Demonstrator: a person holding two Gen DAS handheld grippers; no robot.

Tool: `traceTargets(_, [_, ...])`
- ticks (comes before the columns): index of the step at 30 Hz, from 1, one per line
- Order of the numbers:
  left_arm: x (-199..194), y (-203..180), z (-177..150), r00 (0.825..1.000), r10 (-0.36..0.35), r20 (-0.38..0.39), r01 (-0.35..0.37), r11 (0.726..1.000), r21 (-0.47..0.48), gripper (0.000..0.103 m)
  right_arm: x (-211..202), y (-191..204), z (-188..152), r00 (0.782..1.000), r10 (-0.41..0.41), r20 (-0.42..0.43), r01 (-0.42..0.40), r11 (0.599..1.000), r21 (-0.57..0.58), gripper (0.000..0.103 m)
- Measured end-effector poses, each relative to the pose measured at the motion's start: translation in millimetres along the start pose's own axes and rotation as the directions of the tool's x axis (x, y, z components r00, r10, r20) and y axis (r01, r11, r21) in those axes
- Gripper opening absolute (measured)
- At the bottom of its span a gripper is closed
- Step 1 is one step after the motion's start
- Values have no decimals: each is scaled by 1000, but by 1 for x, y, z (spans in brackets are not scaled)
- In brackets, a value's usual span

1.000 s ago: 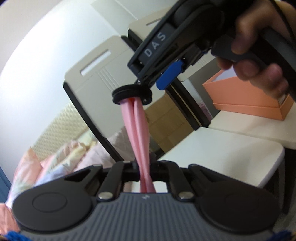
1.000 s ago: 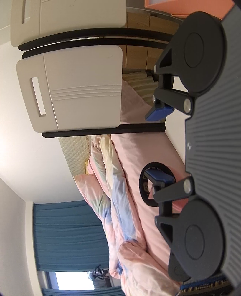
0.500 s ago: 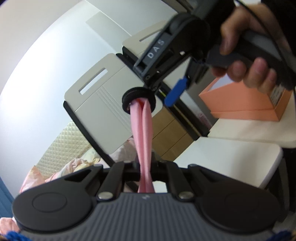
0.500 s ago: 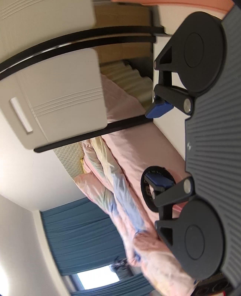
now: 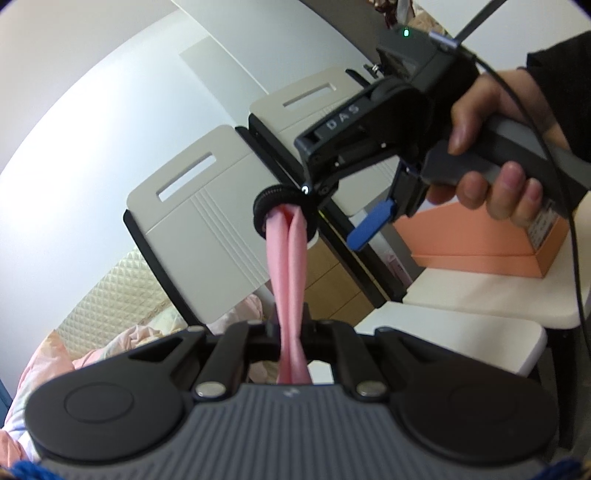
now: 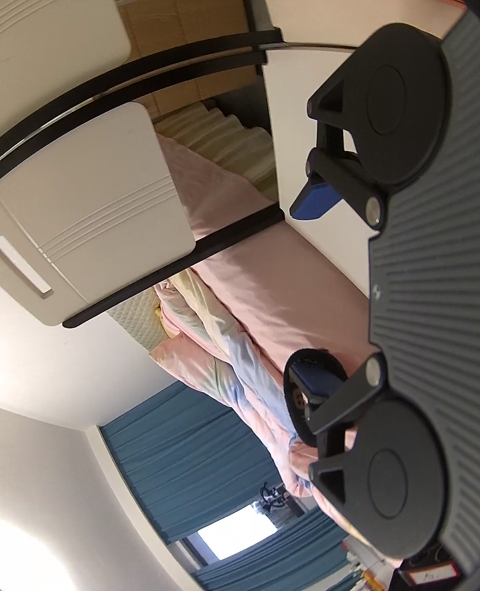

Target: Fold shopping bag

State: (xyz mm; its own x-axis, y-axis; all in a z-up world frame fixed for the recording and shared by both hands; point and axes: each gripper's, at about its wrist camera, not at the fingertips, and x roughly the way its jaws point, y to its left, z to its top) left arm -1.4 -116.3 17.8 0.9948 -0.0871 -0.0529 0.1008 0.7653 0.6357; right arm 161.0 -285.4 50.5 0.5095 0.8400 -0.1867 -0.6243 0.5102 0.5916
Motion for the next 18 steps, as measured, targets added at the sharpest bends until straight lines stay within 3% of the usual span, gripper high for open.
traceTargets(6, [-7,-7,1,999,3,53,-5,999,43,7,-4,-12,3,999,36,-31,-34,997,67,87])
traceTargets(18, [-16,-29,-4,992,-29,125,9,987,159,7,-20,-23,1,996,28,-86,-20,996,83,87])
